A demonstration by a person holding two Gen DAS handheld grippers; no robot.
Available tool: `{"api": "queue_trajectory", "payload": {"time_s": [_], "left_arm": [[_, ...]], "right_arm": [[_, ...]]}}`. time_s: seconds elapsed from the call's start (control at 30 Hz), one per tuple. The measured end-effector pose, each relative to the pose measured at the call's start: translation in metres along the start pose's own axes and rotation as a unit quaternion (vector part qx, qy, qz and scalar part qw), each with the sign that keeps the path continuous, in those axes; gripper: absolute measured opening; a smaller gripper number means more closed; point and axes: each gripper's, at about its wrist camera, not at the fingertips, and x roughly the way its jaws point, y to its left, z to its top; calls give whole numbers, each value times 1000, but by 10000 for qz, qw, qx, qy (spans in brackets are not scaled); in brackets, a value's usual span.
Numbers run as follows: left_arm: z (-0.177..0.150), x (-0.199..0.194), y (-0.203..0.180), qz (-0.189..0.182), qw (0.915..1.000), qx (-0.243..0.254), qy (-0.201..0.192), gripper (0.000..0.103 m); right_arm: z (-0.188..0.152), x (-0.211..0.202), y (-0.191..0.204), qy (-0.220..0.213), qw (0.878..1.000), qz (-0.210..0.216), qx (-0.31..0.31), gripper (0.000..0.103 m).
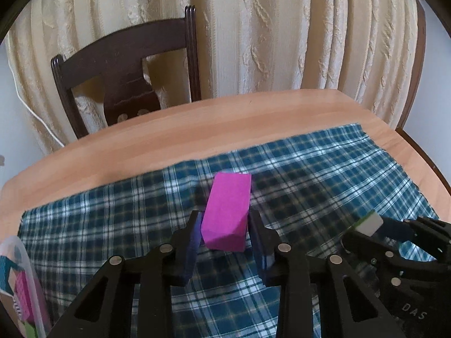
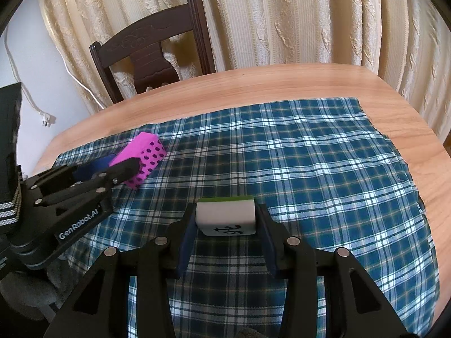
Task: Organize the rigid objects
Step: 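Close the left gripper on the magenta block while the right gripper holds the tile, then carry the magenta block into the bowl and open the left gripper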
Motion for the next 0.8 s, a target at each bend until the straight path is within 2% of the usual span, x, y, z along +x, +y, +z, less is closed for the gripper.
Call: {"api": "queue_trajectory", "payload": {"time_s": [0.17, 0.47, 0.5, 0.57, 0.8], "left_arm": [[0, 9, 2, 76, 9999, -62, 64, 56], [5, 22, -1, 160, 9996, -21, 231, 58], [4, 22, -2, 161, 9996, 9, 228, 57], [4, 22, -5, 144, 9996, 78, 222, 36], [1, 12, -7, 149, 9998, 98, 84, 33]], "right_arm": [[0, 1, 1, 24, 10000, 19, 15, 43], [-2, 0, 4, 18, 10000, -18, -48, 43], [-1, 0, 3, 18, 10000, -9, -35, 43], [-1, 0, 4, 18, 10000, -14, -45, 43], [-2, 1, 7, 19, 10000, 1, -53, 43]]}}
